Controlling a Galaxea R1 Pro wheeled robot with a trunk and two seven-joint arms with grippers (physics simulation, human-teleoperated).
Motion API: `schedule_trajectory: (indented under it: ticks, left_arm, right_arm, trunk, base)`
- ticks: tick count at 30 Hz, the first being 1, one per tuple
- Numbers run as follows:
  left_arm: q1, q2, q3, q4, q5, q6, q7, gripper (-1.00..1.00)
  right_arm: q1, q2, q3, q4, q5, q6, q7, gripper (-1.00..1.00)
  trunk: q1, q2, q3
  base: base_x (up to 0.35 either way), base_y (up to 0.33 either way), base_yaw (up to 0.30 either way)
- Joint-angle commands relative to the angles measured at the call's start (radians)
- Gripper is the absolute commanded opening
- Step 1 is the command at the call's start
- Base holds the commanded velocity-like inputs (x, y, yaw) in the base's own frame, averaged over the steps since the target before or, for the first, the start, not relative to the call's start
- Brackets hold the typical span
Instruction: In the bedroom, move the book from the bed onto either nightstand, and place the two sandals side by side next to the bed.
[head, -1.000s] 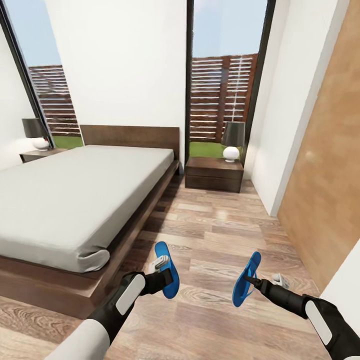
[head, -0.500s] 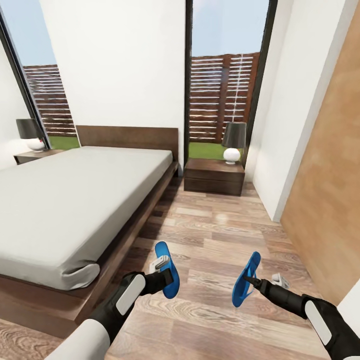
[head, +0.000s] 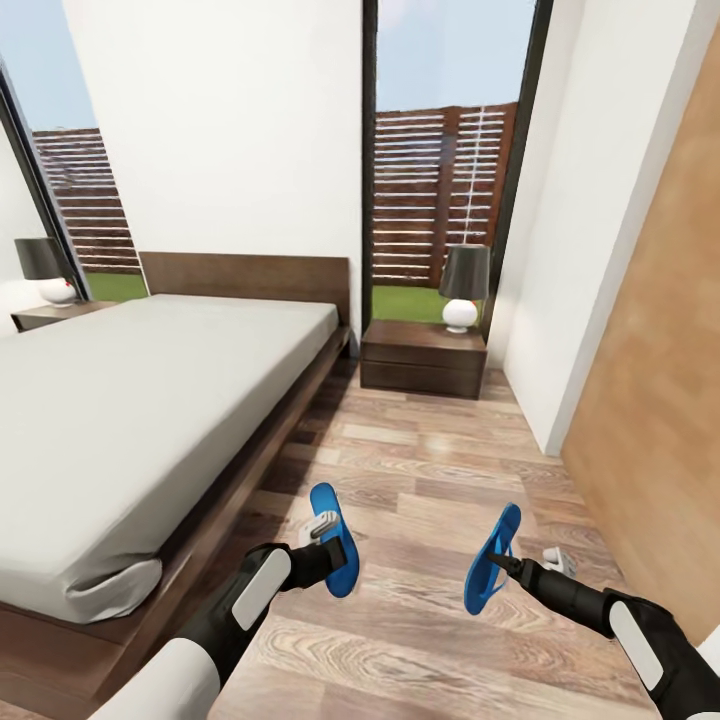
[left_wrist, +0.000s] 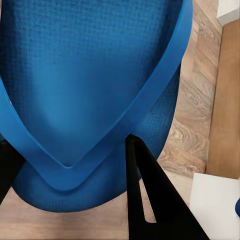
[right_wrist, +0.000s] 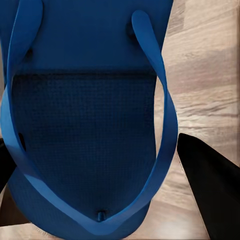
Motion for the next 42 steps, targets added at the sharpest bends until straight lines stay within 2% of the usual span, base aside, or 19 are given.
schedule_trajectory:
  ticks: [1, 9, 19, 29, 32, 36, 42]
  left_arm:
    - [0.0, 0.0, -0.002, -0.002, 0.01, 0.002, 0.011, -1.0]
    - [-0.001, 0.0, -0.002, -0.002, 0.01, 0.001, 0.011, -1.0]
    - [0.0, 0.001, -0.002, -0.002, 0.012, -0.01, 0.014, -1.0]
    - [-0.001, 0.01, 0.0, -0.003, 0.012, -0.001, 0.019, -1.0]
    - [-0.001, 0.011, 0.001, -0.004, 0.013, 0.001, 0.021, -1.0]
    - [-0.001, 0.009, 0.0, -0.009, 0.029, 0.021, 0.023, -1.0]
    - [0.0, 0.004, -0.001, -0.004, 0.029, 0.033, 0.027, -1.0]
  right_arm:
    - [-0.001, 0.0, -0.002, 0.0, -0.007, 0.008, 0.001, -1.0]
    - [-0.001, 0.0, -0.001, 0.0, -0.007, 0.009, 0.001, -1.0]
    - [-0.001, 0.0, 0.007, 0.001, -0.004, 0.009, -0.012, -1.0]
    - [-0.001, 0.007, 0.012, 0.001, -0.006, 0.014, -0.145, -1.0]
    - [0.0, 0.026, 0.031, 0.0, -0.006, 0.019, -0.192, -1.0]
    - [-0.013, 0.034, 0.066, -0.002, -0.009, 0.065, -0.276, -1.0]
    - [-0.02, 0.036, 0.073, -0.003, -0.011, 0.09, -0.334, -1.0]
  trunk:
    - [0.0, 0.0, -0.001]
    - [0.0, 0.0, -0.001]
    - [0.0, 0.0, -0.001]
    - [0.0, 0.0, -0.001]
    - [0.0, 0.0, -0.001]
    - [0.0, 0.0, -0.001]
    - [0.0, 0.0, -0.001]
  base:
    - [0.235, -0.103, 0.0]
    - [0.217, -0.088, 0.0]
    - [0.037, -0.019, 0.0]
    - [0.001, 0.0, 0.0]
    - [0.0, 0.0, 0.0]
    - [0.0, 0.0, 0.0]
    - [0.0, 0.0, 0.0]
